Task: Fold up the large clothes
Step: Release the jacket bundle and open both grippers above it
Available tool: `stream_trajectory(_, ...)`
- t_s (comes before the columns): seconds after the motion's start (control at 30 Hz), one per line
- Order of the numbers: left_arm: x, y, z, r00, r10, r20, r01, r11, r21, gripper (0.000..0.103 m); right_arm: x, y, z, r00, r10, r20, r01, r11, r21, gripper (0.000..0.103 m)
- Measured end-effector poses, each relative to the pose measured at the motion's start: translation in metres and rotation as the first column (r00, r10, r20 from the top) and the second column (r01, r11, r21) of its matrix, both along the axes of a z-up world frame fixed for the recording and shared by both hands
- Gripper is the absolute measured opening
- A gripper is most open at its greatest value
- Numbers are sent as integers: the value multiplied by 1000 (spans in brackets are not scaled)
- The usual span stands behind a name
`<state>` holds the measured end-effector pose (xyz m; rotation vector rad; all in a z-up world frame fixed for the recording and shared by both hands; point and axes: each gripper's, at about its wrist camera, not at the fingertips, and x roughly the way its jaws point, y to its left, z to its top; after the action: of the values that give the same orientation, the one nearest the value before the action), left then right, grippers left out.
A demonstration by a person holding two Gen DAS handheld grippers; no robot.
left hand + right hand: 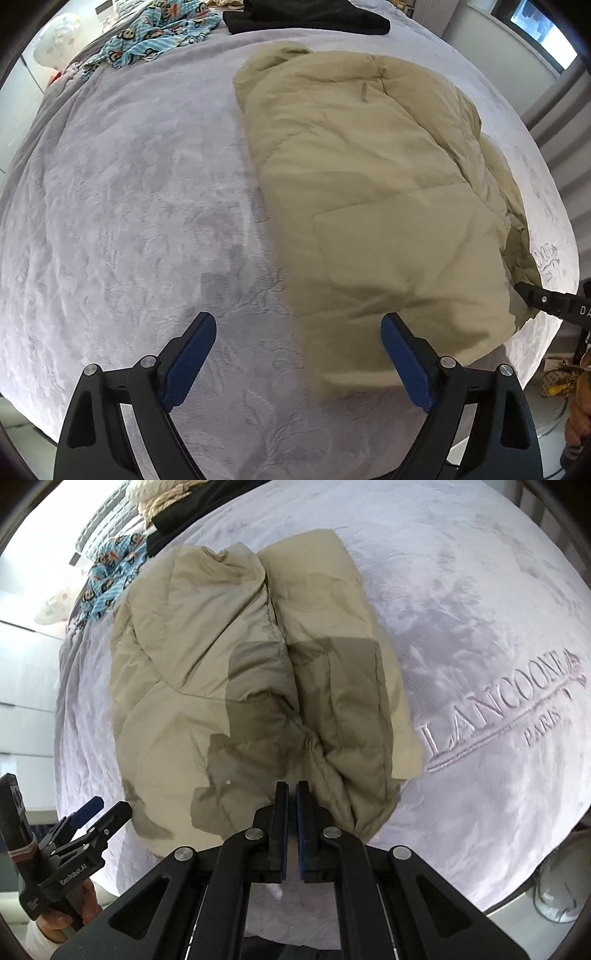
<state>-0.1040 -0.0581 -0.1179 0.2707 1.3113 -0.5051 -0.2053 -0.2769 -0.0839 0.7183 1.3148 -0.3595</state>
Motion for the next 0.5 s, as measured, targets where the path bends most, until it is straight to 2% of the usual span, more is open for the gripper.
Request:
stream_trajectory(0.2, 7, 6, 6, 1000, 2, 11, -1, 1000, -24, 92, -3, 3, 24, 999, -28, 46, 29, 999, -40, 4)
stream_trajectory(0.23, 9, 6, 6, 1000, 4, 8, -4, 999, -33, 103, 0, 2, 27, 998, -30, 47, 32, 998, -47, 5)
stream_trajectory(0.3, 15, 6, 6, 1000, 12, 6, -12, 999, -47, 103, 2, -3, 31, 998, -28, 52, 30, 998, -50, 5)
stream_trajectory(0.33, 17, 6, 5, 1000, 17, 5, -17, 999, -44, 103, 4, -5, 32, 998, -22, 51, 25, 998, -53, 9)
stream_trajectory(0.4, 24, 5, 3, 999, 36, -5, -37, 999, -33, 103, 11, -13, 33, 999, -3, 44, 6, 998, -61, 26)
stream_trajectory(0.47, 31, 3, 2, 999, 48, -18, -49, 998, -35, 103, 20, -25, 34, 999, 9, 40, -6, 997, -73, 60)
stream_trajectory(0.5, 35, 1, 1, 998, 54, -22, -55, 998, -33, 103, 23, -27, 35, 999, 13, 42, -10, 997, -79, 64)
